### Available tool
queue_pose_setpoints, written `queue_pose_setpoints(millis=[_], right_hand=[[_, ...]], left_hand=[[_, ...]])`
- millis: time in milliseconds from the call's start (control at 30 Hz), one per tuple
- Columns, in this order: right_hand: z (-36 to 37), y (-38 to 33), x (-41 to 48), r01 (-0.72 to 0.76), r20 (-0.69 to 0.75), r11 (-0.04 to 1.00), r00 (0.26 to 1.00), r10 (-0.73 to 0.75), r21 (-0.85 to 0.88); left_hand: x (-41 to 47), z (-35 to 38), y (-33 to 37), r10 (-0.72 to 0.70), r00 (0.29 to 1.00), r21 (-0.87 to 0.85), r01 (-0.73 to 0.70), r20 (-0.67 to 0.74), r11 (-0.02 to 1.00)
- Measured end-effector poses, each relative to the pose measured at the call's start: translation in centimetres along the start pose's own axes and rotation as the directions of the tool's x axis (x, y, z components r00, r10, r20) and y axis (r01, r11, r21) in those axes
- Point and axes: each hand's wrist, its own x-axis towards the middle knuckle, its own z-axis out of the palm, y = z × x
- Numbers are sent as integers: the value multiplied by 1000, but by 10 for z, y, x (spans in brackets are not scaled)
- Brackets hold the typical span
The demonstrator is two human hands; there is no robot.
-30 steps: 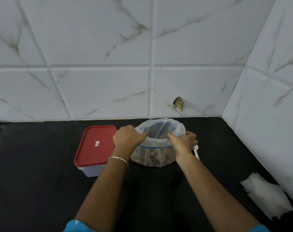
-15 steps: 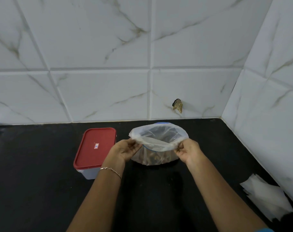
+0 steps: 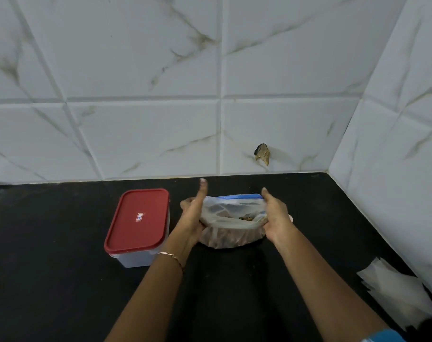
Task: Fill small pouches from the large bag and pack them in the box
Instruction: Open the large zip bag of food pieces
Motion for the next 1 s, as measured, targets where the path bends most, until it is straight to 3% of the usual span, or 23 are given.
queue_pose_setpoints(millis=[100, 200, 300, 367, 433, 500, 733, 800, 867, 900, 967, 1000], right_hand=[[-2, 2, 2, 46, -48, 997, 998, -49, -62], [-3, 1, -4, -18, 60, 990, 998, 9, 138], [-4, 3, -8, 69, 127, 988, 988, -86, 135], [-4, 5, -11, 149, 146, 989, 979, -145, -19], [-6, 6, -13, 227, 148, 946, 969, -197, -232], [-9, 7, -12, 287, 122, 897, 958, -261, -335], [-10, 11, -8, 252, 81, 906, 968, -239, -341], [-12, 10, -8, 295, 94, 862, 955, -282, -411], [-17, 8, -10, 418, 165, 773, 907, -388, -478], [-19, 7, -11, 513, 220, 679, 852, -474, -525], [-20, 3, -13, 699, 398, 387, 682, -613, -602], [-20, 1, -13, 757, 498, 245, 601, -625, -606]], left_hand=[[-15, -5, -3, 138, 981, 368, -180, 139, 912], [-17, -12, -1, 193, 963, 607, -268, 188, 748], [-11, -7, 5, 278, 952, 709, -281, 124, 647], [-7, 0, 7, 337, 938, 756, -277, 79, 594], [-1, 4, 8, 387, 922, 764, -260, 16, 590], [3, 6, 11, 410, 911, 761, -241, -35, 602], [10, 4, 15, 482, 876, 881, -240, 16, 408], [3, 2, 16, 555, 830, 929, -249, 59, 274], [-6, 1, 12, 678, 726, 975, -211, 114, 62], [-11, 1, 10, 736, 660, 980, -196, 150, -24], [-18, 7, 5, 791, 570, 965, -244, 222, -95], [-20, 10, 4, 785, 569, 955, -280, 245, -96]])
